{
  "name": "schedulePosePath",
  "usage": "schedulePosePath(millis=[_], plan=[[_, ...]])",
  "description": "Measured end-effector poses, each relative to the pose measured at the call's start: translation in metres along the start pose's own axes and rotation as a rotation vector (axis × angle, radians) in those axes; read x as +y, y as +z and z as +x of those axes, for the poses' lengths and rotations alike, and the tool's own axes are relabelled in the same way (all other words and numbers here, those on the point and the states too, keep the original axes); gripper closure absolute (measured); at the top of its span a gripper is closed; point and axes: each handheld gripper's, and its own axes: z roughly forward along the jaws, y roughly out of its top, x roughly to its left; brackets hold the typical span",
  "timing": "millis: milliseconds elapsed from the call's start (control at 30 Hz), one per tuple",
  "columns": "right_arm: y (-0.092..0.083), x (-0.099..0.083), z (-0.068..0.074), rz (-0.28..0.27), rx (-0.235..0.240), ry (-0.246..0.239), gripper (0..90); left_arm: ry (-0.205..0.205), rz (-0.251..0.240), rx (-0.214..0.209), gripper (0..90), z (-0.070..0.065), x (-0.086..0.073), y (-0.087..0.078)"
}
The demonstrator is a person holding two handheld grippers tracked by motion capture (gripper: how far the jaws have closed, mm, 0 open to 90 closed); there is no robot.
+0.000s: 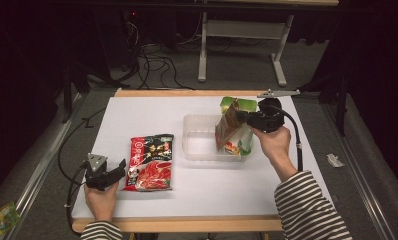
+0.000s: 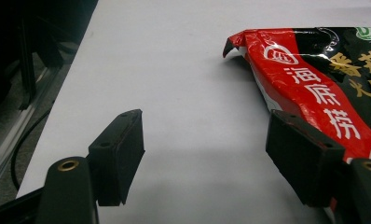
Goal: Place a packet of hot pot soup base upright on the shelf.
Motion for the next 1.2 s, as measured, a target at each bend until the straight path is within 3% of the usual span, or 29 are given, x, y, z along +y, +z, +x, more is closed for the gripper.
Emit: schedulePosePath(millis=[400, 800, 967, 1200], plan=[[0.007, 0.005, -0.001, 0.017, -0.021, -0.016, 90.0, 0.0, 0.001, 0.0, 28.5, 0.0, 0.0, 0.0], [0.043, 0.001, 0.006, 0.083, 0.015, -0.015, 90.0, -0.001, 0.002, -0.001, 28.5, 0.0, 0.0, 0.0], [0.046, 0.001, 0.005, 0.084, 0.011, -0.028, 90.0, -0.001, 0.001, 0.0, 28.6, 0.0, 0.0, 0.0], [0.04, 0.001, 0.007, 0.058, 0.022, -0.038, 77.7, -0.003, 0.012, -0.003, 29.9, 0.0, 0.0, 0.001]])
